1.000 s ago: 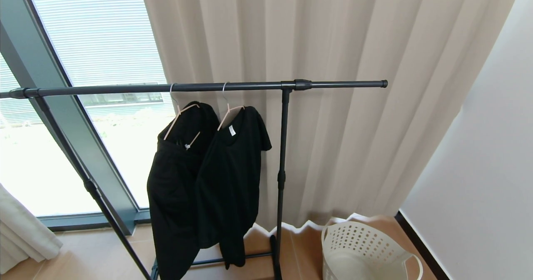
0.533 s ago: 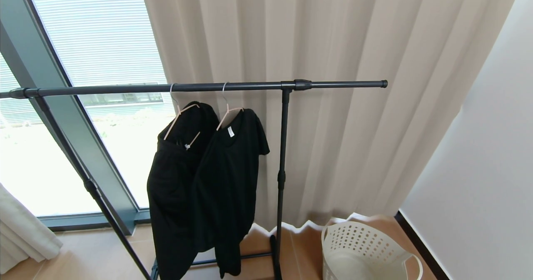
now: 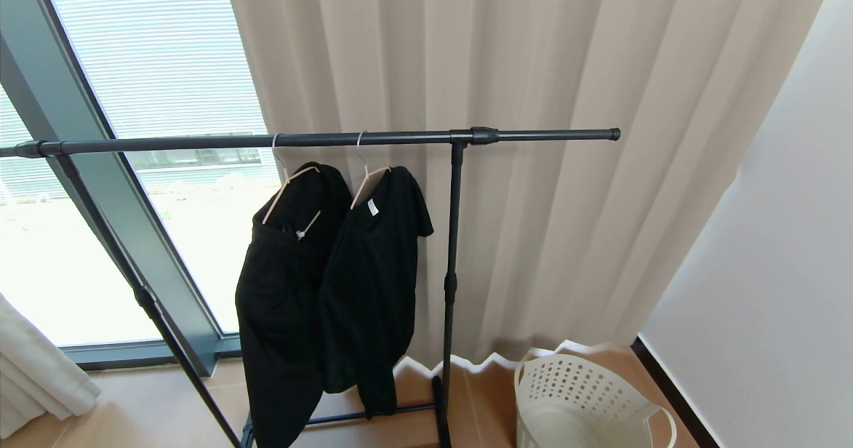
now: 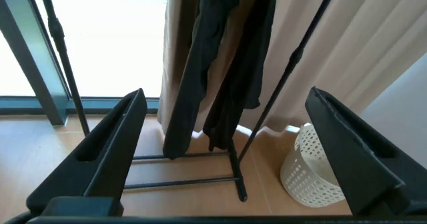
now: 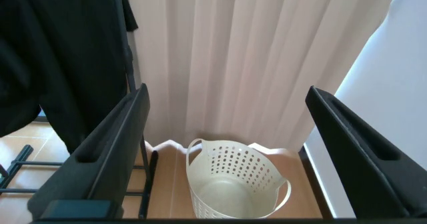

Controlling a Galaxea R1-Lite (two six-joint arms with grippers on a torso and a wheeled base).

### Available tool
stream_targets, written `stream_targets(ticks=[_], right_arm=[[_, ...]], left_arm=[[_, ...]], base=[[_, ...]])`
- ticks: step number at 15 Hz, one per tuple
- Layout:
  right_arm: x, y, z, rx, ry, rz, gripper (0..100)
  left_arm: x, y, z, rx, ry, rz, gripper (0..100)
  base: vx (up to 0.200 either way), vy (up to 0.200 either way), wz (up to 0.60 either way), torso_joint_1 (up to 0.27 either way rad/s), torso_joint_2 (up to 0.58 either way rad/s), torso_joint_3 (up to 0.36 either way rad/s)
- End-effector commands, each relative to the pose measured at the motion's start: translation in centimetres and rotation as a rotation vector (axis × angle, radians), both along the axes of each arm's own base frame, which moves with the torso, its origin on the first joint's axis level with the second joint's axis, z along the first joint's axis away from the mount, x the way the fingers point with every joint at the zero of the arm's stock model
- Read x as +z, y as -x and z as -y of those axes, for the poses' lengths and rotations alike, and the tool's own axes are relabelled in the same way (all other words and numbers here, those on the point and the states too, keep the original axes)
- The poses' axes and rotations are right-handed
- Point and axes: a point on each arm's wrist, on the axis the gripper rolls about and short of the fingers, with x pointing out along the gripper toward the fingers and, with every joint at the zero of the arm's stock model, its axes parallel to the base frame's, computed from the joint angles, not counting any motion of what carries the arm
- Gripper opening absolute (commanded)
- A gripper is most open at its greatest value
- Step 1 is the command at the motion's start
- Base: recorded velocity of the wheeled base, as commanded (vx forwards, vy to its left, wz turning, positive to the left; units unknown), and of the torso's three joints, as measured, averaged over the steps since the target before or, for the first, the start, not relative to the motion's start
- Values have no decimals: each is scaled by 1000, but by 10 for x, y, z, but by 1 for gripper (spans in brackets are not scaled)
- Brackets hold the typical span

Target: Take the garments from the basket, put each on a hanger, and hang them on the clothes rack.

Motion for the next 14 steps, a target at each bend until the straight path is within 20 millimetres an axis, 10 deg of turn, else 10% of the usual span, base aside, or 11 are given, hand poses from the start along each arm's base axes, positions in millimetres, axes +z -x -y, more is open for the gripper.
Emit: stream_targets(ticks=[1, 9, 14], right_arm=[[0, 0, 0, 0, 1, 1, 100], [0, 0, 0, 0, 5, 2, 100], [0, 0, 0, 0, 5, 2, 100]], left_arm=[[0, 0, 0, 8, 19, -4, 100], [1, 0, -2, 93, 97, -4, 100], [-4, -1, -3, 114, -269, -22, 100]], base=[[0, 0, 0, 0, 0, 0], [0, 0, 0, 0, 0, 0], [0, 0, 0, 0, 0, 0]])
